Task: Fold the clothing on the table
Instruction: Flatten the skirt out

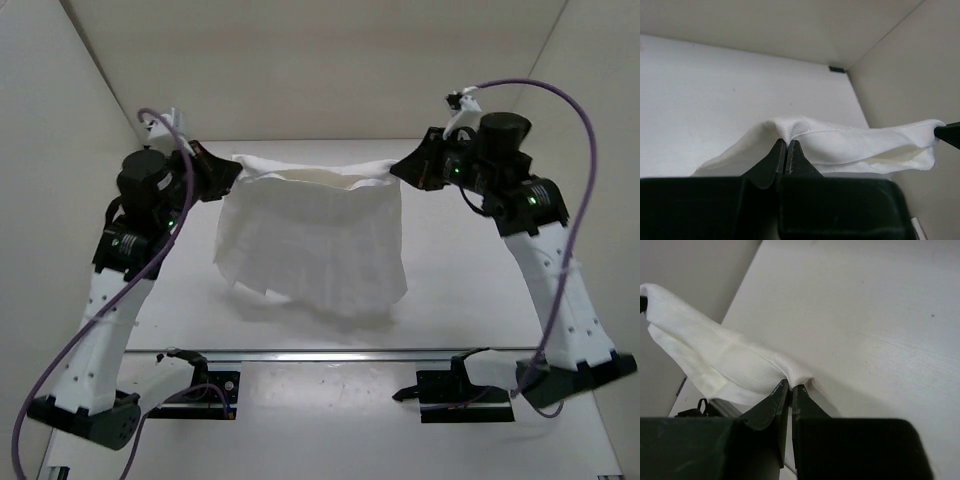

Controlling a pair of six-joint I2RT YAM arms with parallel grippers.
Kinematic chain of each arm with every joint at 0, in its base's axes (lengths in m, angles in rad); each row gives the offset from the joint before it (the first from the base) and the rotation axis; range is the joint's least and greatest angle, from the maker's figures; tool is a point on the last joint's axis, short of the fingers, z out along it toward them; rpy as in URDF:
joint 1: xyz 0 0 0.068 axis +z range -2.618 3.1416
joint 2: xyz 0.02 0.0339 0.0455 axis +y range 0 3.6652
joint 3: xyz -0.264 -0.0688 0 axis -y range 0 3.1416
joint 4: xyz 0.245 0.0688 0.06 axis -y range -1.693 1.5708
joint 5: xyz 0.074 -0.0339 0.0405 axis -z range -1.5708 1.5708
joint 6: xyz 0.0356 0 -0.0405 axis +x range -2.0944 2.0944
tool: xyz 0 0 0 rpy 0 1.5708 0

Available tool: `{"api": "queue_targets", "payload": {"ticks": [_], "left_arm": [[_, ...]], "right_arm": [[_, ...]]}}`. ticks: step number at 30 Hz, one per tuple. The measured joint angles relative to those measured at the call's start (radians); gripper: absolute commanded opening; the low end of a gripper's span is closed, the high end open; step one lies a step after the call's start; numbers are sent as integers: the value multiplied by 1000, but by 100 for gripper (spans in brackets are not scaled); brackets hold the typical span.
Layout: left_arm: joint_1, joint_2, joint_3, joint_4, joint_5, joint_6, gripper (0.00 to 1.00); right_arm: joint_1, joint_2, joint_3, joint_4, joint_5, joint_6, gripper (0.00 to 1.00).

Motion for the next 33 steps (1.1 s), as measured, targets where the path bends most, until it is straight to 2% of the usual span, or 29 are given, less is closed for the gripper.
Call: {"api": "queue_targets", "payload": {"ticks": [3,6,10,13,15,18,23,28,30,33], "left_arm": [[19,116,-32,8,21,0,0],[47,298,-3,8,53,0,0],[82,530,215,-69,83,15,0],[93,585,346,-79,88,29,0],[95,556,353,-61,90,38,0],[92,448,207,20,100,40,0],[79,274,-289,214,114,0,0],[61,315,-711,298,140,-64,0],[18,308,-797,278,136,-77,0],[-84,251,-842,248,103,-84,0]], "right_arm": [[-40,176,79,-32,-51,-11,0],[-70,436,255,-76,-82,-23,0],[-94,720,640,-182,-97,-27,0],[-113,718,686,-171,-110,-28,1],[-127,650,610,-144,-113,-28,0],[-139,523,411,-79,-110,-33,1],[-124,423,10,65,-80,-44,0],[-63,444,-402,148,-26,-11,0],[-33,437,-528,154,8,6,0],[0,383,-697,161,71,35,0]]}}
